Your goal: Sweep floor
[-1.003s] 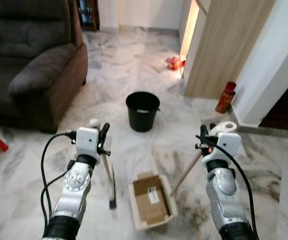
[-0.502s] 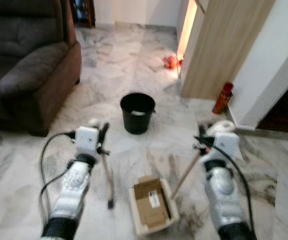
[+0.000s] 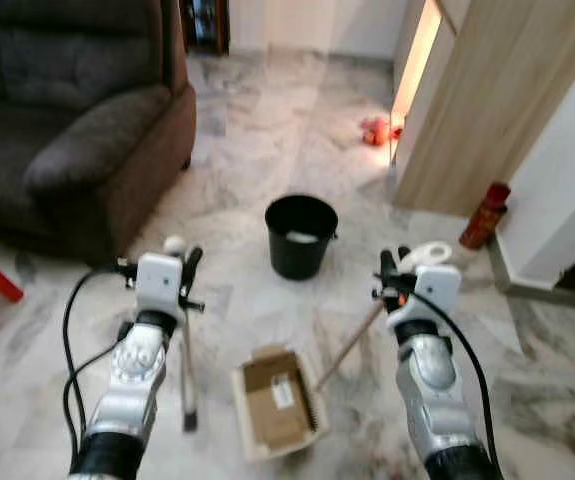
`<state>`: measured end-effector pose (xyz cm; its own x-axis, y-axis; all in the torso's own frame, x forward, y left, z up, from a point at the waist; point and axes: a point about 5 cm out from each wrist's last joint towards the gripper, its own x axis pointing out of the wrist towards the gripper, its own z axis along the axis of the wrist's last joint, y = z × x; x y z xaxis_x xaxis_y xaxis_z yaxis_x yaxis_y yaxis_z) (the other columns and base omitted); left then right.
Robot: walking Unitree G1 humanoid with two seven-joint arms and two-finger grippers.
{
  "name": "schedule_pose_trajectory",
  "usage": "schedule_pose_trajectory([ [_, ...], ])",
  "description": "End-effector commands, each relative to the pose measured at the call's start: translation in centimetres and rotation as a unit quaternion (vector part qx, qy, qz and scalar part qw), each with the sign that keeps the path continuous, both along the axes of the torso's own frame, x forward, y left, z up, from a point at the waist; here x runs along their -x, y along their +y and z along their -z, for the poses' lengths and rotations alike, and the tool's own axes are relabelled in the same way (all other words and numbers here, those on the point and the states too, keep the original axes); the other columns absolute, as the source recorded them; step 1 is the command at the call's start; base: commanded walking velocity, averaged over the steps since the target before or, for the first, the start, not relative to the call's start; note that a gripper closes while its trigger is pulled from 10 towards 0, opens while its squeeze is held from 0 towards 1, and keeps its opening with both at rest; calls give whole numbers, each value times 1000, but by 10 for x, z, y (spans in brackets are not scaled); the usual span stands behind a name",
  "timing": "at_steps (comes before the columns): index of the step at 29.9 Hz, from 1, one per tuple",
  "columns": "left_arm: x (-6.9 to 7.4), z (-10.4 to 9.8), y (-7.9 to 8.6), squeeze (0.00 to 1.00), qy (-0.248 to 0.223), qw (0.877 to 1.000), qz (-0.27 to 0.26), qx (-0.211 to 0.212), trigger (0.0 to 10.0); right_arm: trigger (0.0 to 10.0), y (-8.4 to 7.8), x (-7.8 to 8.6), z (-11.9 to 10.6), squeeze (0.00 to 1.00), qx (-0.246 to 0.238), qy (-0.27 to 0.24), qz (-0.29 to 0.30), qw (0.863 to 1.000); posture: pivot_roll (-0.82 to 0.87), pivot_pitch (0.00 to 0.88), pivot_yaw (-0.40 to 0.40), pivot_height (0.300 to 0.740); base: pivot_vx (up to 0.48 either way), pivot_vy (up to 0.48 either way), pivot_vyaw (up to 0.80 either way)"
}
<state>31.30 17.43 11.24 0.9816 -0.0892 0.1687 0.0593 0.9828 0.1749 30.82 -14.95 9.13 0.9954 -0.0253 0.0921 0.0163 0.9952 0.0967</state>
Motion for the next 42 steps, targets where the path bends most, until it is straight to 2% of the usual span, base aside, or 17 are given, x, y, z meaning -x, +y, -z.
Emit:
schedule_pose_trajectory([
  [1,-4,-14,-13,0,-33,999,22,2,10000,10000,-10,-2,-12,0,7,-28,16,999,39,0,-32,740,300,0,0],
  [42,-6,-14,-18,0,-35,999,33,6,10000,10000,-19,-4,-16,0,10,-38,20,999,10,0,-28,740,299,0,0],
])
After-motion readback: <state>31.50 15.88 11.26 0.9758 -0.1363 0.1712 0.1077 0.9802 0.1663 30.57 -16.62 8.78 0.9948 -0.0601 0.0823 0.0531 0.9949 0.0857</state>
